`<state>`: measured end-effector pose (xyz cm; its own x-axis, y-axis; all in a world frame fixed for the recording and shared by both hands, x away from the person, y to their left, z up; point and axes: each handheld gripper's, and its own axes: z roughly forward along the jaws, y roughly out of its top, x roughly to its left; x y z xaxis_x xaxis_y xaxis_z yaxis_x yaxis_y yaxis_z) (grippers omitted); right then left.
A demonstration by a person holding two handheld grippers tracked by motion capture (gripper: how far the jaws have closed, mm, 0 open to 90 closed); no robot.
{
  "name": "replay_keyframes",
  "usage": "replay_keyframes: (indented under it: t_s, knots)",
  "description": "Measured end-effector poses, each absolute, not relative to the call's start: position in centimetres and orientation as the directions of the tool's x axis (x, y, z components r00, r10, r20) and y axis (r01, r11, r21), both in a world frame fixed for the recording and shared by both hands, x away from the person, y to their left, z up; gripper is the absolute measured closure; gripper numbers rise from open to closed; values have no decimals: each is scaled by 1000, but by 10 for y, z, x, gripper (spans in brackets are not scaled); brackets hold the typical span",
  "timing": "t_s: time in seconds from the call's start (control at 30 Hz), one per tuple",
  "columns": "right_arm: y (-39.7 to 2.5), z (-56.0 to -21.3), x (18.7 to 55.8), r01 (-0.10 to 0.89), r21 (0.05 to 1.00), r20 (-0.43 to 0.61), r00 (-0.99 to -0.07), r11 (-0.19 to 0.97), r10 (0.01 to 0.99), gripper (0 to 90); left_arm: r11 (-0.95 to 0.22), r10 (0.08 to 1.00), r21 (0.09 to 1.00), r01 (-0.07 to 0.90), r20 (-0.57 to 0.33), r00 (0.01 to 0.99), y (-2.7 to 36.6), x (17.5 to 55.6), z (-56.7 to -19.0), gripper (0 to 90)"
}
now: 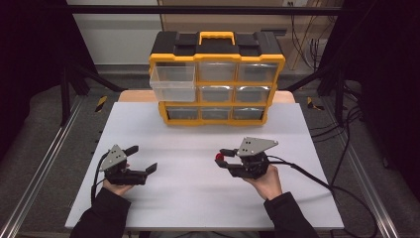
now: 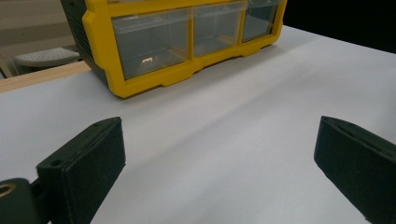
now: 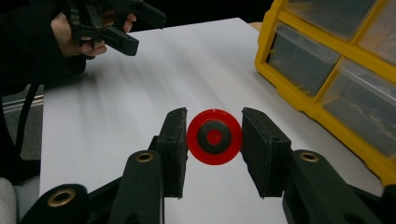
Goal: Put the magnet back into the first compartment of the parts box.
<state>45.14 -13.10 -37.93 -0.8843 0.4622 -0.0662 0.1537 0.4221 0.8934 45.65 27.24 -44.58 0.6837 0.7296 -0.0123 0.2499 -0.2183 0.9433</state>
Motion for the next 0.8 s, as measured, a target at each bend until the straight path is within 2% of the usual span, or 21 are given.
replay_keyframes:
  t_s: [0.8]
  knots:
    - [-127,-330,466,84,920,-122,-866,383,485,615,-220,728,943,250,-12,685,272,456,-446,15]
